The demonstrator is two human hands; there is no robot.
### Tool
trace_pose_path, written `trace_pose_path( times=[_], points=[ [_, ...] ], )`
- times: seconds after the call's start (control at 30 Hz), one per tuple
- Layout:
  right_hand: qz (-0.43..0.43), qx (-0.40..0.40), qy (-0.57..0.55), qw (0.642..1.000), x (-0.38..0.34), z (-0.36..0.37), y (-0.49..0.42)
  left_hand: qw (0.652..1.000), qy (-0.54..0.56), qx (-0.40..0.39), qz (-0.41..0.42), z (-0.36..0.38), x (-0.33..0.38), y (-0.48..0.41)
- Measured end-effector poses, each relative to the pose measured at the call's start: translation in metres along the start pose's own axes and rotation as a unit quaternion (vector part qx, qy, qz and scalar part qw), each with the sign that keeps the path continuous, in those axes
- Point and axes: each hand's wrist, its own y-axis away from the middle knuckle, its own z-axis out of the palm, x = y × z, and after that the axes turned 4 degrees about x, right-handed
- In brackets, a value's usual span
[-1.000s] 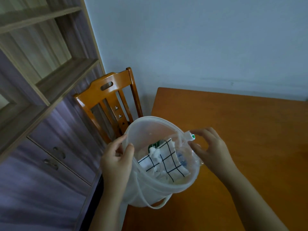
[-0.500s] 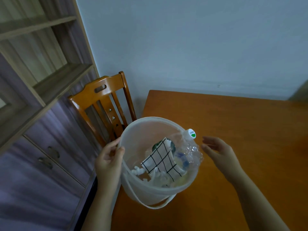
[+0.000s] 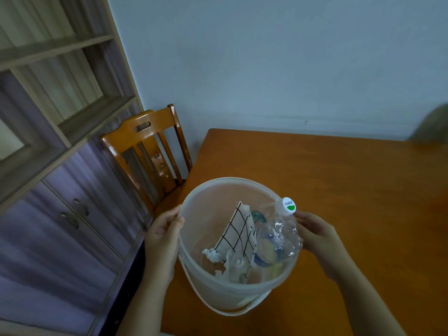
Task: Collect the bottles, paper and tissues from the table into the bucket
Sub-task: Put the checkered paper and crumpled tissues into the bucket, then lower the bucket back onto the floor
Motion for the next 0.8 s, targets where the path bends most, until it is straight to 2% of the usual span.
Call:
trace_pose_path(
  times=[0.13, 0.3, 0.57, 0.8],
  points=[
    [-0.001, 0.013, -0.027, 1.000, 0.008, -0.018, 0.015, 0.997, -0.047, -0.051, 0.012, -0.001, 0.005, 0.022],
    [-0.014, 0.037, -0.033, 0.999, 0.005, -0.030, 0.025, 0.980, -0.156, -0.112, 0.040, -0.010, 0.009, 0.037],
    [-0.042, 0.051, -0.022, 0.998, -0.011, -0.019, 0.053, 0.978, -0.157, -0.128, 0.051, -0.026, 0.013, 0.037],
    [-0.051, 0.051, -0.004, 0.997, -0.023, 0.025, 0.086, 0.978, -0.145, -0.139, 0.056, -0.077, 0.017, 0.029]
  ],
)
